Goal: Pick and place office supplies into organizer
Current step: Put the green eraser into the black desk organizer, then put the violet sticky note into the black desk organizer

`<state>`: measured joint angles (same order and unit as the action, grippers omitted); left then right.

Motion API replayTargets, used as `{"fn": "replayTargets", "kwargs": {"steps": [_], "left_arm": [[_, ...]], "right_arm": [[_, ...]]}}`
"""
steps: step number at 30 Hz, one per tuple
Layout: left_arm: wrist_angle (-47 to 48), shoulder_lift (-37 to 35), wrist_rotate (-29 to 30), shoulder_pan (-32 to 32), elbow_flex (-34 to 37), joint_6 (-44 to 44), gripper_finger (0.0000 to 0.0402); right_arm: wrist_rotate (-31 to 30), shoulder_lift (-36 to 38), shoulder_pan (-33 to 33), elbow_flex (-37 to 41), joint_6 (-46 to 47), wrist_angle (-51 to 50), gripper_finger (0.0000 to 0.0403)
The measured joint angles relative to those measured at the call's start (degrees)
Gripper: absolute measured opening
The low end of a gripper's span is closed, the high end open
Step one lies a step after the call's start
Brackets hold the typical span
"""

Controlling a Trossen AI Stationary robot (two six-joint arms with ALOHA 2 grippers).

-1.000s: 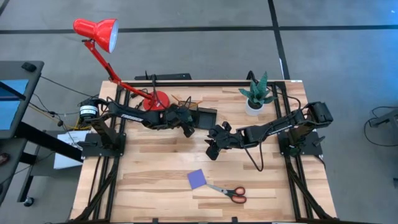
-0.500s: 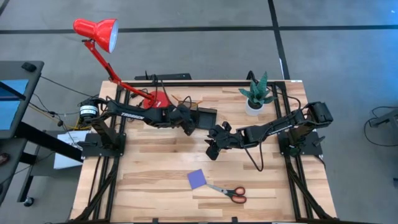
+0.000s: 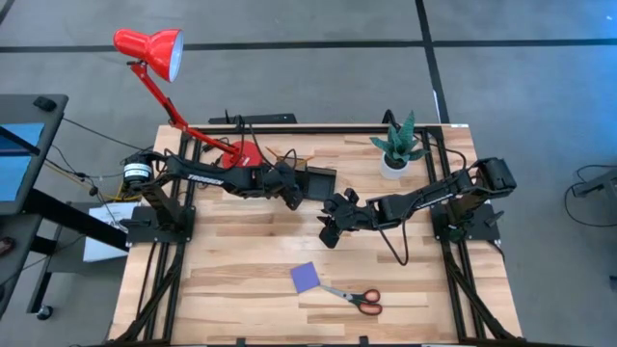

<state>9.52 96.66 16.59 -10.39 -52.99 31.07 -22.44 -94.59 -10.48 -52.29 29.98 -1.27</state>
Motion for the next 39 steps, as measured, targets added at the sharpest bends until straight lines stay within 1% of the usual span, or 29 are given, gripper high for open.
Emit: {"fn": "replayTargets", "kwargs": {"steps": [7,11,16,28,31,35,39], "left_arm": [[0.7,0.0,0.1,-0.2,0.0,0.0,0.0198],[1.5,0.0,3.4,-0.2,0.0,-2.3,0.0199],[3.2,0.0,0.2,-0.6,0.0,3.2,0.0211],[3.0,0.0,0.4,0.0,0.0,13.2,0.0266],[3.0,0.0,1.9,0.0,0.0,15.2,0.0276],[3.0,0.0,2.7,-0.1,0.0,16.2,0.0282],[2.0,0.0,1.3,0.0,0.0,15.1,0.0282]], "right_arm": [[0.0,0.0,0.0,0.0,0.0,0.0,0.0113],[0.0,0.0,0.0,0.0,0.0,0.0,0.0113],[0.0,0.0,0.0,0.0,0.0,0.0,0.0113],[0.0,0.0,0.0,0.0,-0.5,-0.2,0.0113],[0.1,0.0,0.0,0.0,-0.5,-1.1,0.0113],[0.1,0.0,0.0,0.0,-0.5,-3.1,0.0113],[0.1,0.0,0.0,0.0,-0.5,-4.6,0.0113]]}}
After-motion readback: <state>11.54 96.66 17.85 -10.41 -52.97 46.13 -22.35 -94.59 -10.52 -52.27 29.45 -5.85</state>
